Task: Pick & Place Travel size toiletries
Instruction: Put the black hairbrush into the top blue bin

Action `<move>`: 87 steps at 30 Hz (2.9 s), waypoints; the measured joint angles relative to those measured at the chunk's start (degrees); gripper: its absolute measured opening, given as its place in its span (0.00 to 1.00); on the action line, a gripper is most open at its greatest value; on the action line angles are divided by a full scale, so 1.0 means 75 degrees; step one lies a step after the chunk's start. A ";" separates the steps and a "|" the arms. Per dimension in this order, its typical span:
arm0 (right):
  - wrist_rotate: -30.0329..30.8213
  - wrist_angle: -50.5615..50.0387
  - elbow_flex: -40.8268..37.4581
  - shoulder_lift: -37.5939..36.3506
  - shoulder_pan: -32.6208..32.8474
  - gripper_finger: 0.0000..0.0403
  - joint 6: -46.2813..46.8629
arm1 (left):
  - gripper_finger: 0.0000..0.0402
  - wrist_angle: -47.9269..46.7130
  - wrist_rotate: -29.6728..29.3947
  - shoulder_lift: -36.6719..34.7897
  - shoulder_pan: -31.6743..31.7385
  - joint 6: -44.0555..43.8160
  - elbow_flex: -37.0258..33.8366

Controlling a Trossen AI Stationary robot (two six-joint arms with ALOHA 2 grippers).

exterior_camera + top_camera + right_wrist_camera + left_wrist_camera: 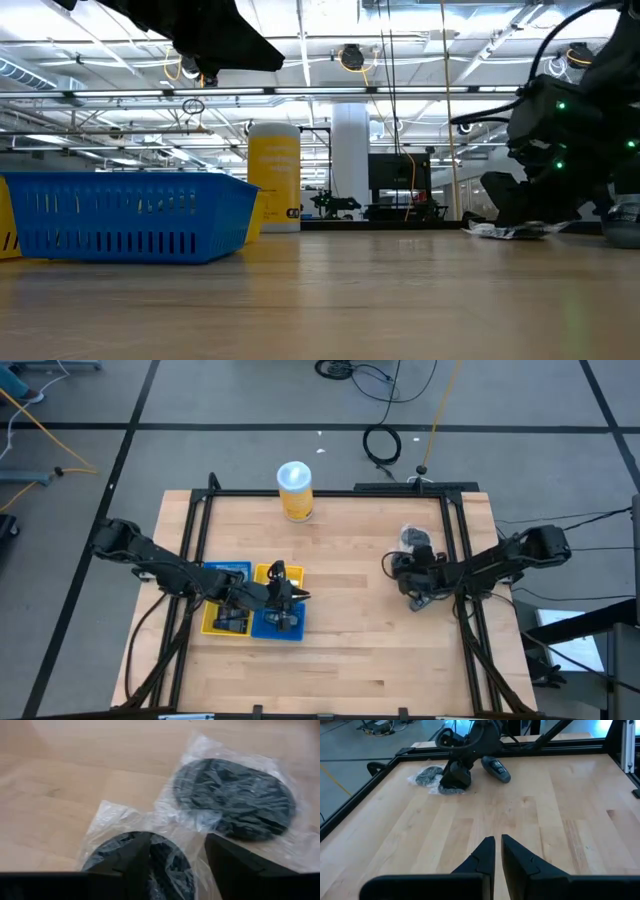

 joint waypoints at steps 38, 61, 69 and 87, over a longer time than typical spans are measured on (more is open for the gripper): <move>-0.0929 0.7442 0.1953 0.1058 0.1993 0.00 -0.8893 | 0.69 0.1836 0.1396 0.0917 0.0949 -0.1635 -0.0006; -0.2304 0.7761 0.3639 0.2672 0.2248 0.00 -1.1411 | 0.49 0.1128 0.2039 0.0959 0.1061 -0.1731 -0.0003; -0.2311 0.7982 0.3639 0.2672 0.2376 0.00 -1.1730 | 0.25 0.1137 0.2055 0.0959 0.1067 -0.1209 -0.0003; -0.2085 0.8025 0.3633 0.1690 0.3064 0.28 -1.1931 | 0.04 -0.0603 0.1252 -0.0060 0.0543 -0.1245 0.0000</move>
